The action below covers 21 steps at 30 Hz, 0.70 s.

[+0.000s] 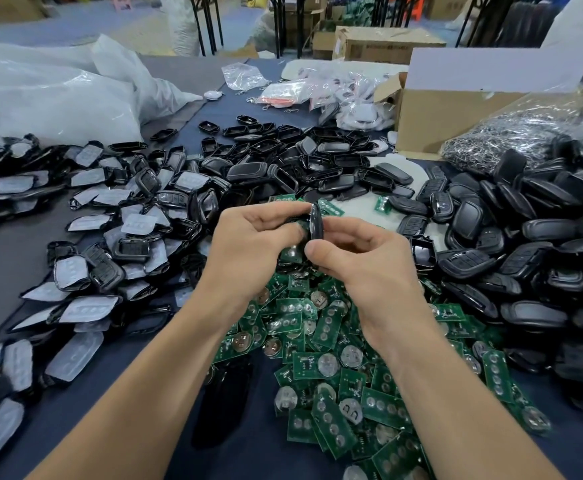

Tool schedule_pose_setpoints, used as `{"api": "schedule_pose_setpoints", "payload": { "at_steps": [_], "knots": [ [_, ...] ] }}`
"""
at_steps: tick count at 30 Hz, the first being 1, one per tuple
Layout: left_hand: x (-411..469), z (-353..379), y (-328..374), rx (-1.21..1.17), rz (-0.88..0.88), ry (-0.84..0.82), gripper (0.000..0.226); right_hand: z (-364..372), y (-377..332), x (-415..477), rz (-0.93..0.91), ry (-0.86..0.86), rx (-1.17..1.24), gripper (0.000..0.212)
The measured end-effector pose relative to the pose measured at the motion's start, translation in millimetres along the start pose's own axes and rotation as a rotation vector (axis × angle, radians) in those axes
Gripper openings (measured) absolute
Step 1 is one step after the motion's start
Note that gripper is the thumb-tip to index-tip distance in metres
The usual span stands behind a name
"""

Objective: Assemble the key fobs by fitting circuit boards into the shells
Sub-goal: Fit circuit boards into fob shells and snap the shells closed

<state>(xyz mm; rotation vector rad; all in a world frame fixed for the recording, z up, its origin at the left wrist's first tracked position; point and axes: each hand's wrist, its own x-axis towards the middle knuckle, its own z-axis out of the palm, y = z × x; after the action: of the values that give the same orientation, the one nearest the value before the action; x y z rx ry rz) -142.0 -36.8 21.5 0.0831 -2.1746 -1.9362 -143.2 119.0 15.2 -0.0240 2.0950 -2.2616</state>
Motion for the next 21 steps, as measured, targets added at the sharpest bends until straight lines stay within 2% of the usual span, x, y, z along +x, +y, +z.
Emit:
{"api": "schedule_pose_setpoints", "payload": {
  "at_steps": [8,15,21],
  "knots": [
    [-1.4,1.7,-1.6,0.107,0.000,0.112,0.035,1.8,2.7,0.6,-0.023,0.011,-0.080,0.030],
    [-2.9,-1.3,-0.6,-0.033,0.012,0.119,0.025,2.4,4.8,1.4,-0.039,0.044,-0.116,0.031],
    [-4.7,5.2,0.7,-0.107,-0.014,0.136,0.026,2.9,5.3,0.8,-0.129,0.088,-0.187,0.030]
  ]
}}
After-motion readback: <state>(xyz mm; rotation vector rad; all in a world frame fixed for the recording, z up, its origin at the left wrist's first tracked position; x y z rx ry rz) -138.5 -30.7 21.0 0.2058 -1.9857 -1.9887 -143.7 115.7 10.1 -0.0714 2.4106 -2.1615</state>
